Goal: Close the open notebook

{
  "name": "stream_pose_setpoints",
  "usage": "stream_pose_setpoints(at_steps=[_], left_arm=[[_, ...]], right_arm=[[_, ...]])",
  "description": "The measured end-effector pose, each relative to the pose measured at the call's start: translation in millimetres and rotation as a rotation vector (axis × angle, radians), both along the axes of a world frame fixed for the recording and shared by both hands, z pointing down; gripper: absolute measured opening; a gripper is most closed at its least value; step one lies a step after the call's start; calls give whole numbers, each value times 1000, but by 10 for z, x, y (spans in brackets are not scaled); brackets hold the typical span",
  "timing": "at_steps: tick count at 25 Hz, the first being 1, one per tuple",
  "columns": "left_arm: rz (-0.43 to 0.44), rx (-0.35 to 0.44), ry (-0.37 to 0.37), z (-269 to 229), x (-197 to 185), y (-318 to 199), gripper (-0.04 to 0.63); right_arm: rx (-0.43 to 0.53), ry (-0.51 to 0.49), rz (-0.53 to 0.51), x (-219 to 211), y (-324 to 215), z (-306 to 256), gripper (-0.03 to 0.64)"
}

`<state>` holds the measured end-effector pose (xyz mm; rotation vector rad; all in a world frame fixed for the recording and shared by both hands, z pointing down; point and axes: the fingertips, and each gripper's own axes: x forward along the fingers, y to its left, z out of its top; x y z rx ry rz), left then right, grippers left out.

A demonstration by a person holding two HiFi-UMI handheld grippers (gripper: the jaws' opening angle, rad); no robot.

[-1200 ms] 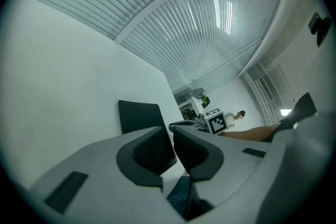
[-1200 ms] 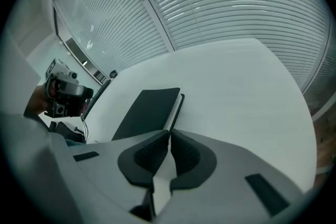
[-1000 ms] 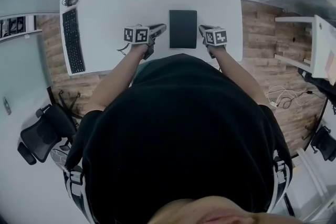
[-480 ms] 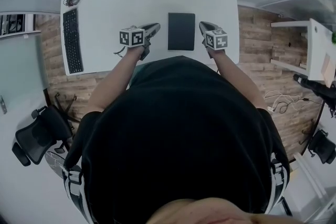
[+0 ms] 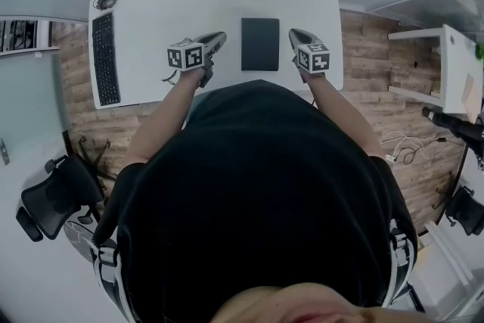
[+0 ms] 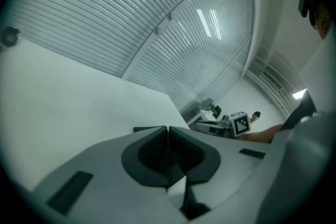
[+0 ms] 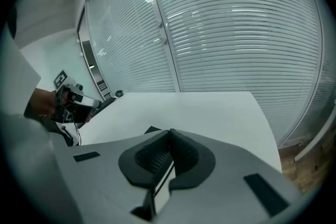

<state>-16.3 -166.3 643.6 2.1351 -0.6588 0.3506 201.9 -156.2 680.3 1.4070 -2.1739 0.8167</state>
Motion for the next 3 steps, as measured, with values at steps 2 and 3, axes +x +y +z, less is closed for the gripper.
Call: stream_pose_setpoints(at_steps=[2,3], left_arm=[[-4,10,-2,-20,5,21,31],[-6,17,-4,-31,4,35,29]], right_arm=[[6,4,-2,19,23,-34,37],[10,5,-2,24,34,-53,37]])
